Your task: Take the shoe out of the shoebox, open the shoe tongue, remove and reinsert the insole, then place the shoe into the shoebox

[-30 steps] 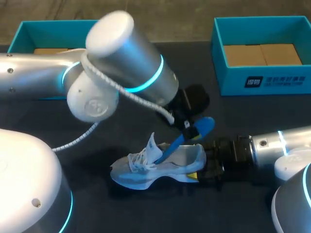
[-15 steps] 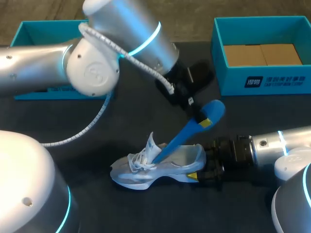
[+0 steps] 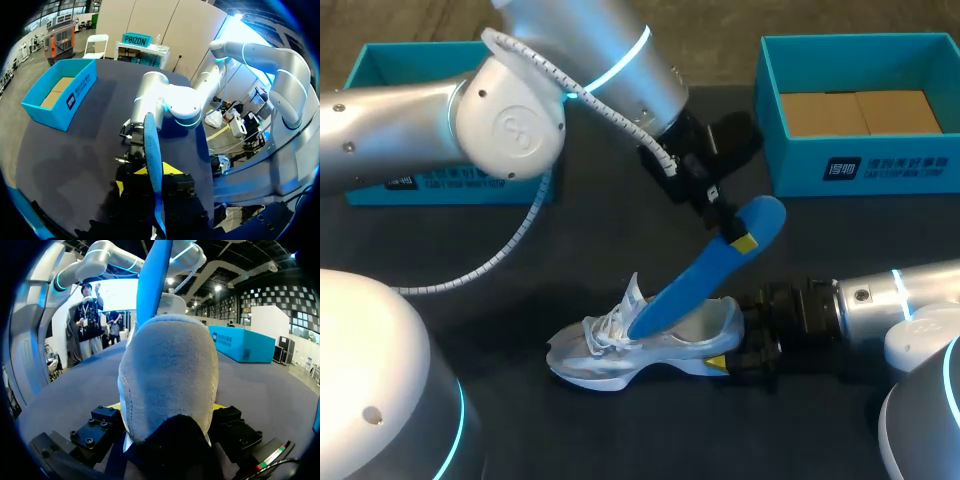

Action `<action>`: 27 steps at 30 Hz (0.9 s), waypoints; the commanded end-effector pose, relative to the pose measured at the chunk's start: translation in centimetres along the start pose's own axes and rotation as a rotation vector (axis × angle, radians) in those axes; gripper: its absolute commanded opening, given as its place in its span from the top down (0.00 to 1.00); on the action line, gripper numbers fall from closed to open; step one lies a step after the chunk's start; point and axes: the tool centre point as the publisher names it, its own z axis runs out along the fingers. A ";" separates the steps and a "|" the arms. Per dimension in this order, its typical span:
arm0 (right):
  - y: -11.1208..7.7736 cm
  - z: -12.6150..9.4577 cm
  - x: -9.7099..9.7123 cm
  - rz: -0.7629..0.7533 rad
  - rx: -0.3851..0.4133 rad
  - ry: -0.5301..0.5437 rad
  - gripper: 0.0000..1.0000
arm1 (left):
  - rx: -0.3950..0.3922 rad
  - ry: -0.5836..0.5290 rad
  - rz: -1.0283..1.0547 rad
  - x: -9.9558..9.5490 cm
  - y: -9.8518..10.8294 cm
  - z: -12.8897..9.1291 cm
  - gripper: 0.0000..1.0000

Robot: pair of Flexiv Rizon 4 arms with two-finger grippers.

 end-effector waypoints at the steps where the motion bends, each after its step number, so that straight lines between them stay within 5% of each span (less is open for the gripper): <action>1: 0.0 0.1 0.1 0.001 0.005 0.000 1.00 | 0.001 -0.001 0.000 0.0 0.1 0.0 1.00; 3: 0.0 0.1 0.1 0.001 0.005 0.000 1.00 | 0.001 -0.001 0.000 0.0 0.1 0.0 1.00; 4: 0.0 0.1 0.1 0.001 0.005 0.000 1.00 | 0.200 0.076 0.073 2.0 -0.9 -2.8 1.00; 5: 0.0 0.1 0.1 0.001 0.005 0.000 1.00 | 0.283 0.102 0.104 3.8 -1.9 -5.3 1.00; 6: 0.0 0.1 0.1 0.001 0.005 0.000 1.00 | 0.282 0.101 0.103 5.2 -2.5 -7.4 1.00; 27: 0.0 0.1 0.1 0.001 0.005 0.000 1.00 | 0.286 0.158 0.025 4.7 -1.6 -8.1 1.00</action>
